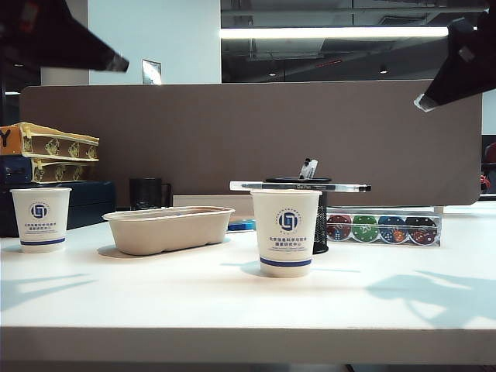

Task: Pick up one pen and put it in the pen container.

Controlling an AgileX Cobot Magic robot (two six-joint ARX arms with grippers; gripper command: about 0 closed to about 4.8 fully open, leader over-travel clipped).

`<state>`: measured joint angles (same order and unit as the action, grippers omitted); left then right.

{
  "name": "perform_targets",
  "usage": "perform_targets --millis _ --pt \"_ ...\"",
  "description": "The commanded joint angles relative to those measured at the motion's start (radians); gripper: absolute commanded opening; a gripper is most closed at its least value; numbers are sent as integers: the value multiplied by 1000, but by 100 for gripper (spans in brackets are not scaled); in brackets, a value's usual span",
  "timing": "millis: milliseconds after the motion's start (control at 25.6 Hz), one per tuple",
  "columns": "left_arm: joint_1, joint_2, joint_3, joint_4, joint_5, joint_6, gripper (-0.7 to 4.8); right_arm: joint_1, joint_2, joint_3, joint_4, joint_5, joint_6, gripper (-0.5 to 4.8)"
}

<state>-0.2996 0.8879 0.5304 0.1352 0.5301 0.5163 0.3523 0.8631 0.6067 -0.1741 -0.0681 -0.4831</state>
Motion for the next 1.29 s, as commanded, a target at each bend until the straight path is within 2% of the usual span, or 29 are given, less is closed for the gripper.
perform_targets --millis 39,586,820,898,1015,1171,1288 --pt "0 19 19 -10 -21 43 127 6 5 5 9 34 -19 150" --pt "-4 175 76 -46 -18 103 131 42 108 9 -33 44 -14 159" --pt "-48 230 94 -75 -22 159 131 44 138 9 -32 43 -11 159" --pt "-97 272 125 -87 -84 213 137 44 144 10 -31 44 -11 159" --pt "-125 325 162 -101 -118 263 156 44 154 11 -31 43 -11 160" --pt "-146 386 202 -104 -175 285 156 50 174 28 -41 45 -7 163" --pt "-147 406 220 -104 -178 293 156 50 185 46 -49 44 9 163"
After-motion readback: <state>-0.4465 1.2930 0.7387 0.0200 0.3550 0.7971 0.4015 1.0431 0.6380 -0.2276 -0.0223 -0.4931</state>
